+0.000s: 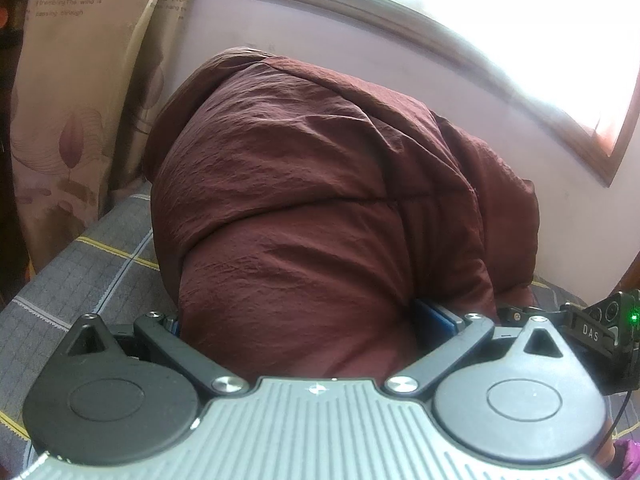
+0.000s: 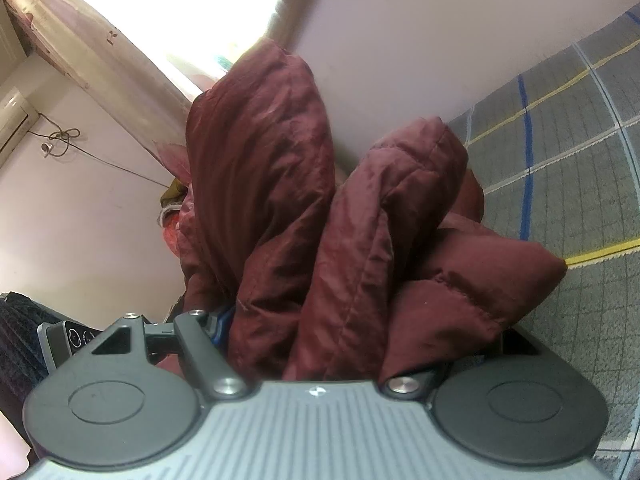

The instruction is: Fold large clothes

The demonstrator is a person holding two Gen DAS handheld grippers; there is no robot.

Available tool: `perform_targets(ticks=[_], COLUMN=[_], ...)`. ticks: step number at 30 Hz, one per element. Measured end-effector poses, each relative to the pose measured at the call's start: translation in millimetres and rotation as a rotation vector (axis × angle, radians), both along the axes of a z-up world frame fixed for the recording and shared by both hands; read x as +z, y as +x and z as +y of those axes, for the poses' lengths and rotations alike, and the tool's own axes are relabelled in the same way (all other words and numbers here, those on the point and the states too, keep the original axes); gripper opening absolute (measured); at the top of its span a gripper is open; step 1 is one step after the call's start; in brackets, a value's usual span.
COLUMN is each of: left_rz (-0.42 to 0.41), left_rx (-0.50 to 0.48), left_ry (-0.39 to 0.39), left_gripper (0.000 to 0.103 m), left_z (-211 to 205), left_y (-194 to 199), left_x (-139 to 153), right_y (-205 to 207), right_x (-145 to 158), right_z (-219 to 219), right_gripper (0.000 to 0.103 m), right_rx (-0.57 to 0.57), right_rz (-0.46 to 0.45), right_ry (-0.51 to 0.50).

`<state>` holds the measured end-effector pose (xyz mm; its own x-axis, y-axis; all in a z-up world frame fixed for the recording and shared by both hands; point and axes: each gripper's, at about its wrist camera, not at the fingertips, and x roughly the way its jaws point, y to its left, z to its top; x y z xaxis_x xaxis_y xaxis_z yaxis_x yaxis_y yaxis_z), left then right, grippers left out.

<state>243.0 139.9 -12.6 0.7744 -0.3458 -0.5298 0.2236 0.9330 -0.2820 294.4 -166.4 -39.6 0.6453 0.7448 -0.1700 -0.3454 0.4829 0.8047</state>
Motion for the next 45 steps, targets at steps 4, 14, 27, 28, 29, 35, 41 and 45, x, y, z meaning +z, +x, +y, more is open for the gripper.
perform_targets(ticks=[4, 14, 27, 28, 29, 35, 41, 45], left_rz=[0.0, -0.025, 0.038, 0.037, 0.035, 0.043, 0.054, 0.057], left_rx=[-0.002, -0.002, 0.019, 0.019, 0.019, 0.02, 0.008, -0.003], left_ry=[-0.008, -0.023, -0.051, -0.05, -0.047, -0.028, -0.01, -0.002], left_gripper=[0.101, 0.101, 0.101, 0.101, 0.101, 0.103, 0.103, 0.103], left_z=[-0.3, -8.3, -16.0, -16.0, -16.2, -16.9, -15.9, -16.0], left_y=[3.7, 19.2, 57.2, 57.8, 58.4, 61.9, 67.6, 68.2], left_x=[-0.5, 8.5, -19.4, -19.3, -19.3, -22.7, -31.7, -37.2], right_y=[0.3, 3.9, 14.1, 13.6, 13.0, 13.6, 9.7, 2.2], right_x=[-0.3, 4.2, -18.7, -20.0, -21.0, -20.8, -24.0, -30.6], right_z=[1.6, -0.2, -1.8, -1.6, -1.0, -1.9, -1.5, -1.6], right_gripper=[0.075, 0.075, 0.075, 0.075, 0.075, 0.075, 0.077, 0.085], right_rx=[-0.003, -0.021, -0.037, -0.037, -0.037, -0.043, -0.062, -0.089], right_rz=[-0.003, -0.032, -0.006, -0.009, -0.012, -0.013, -0.01, -0.01], right_ry=[-0.005, -0.015, -0.068, -0.066, -0.07, -0.108, -0.186, -0.239])
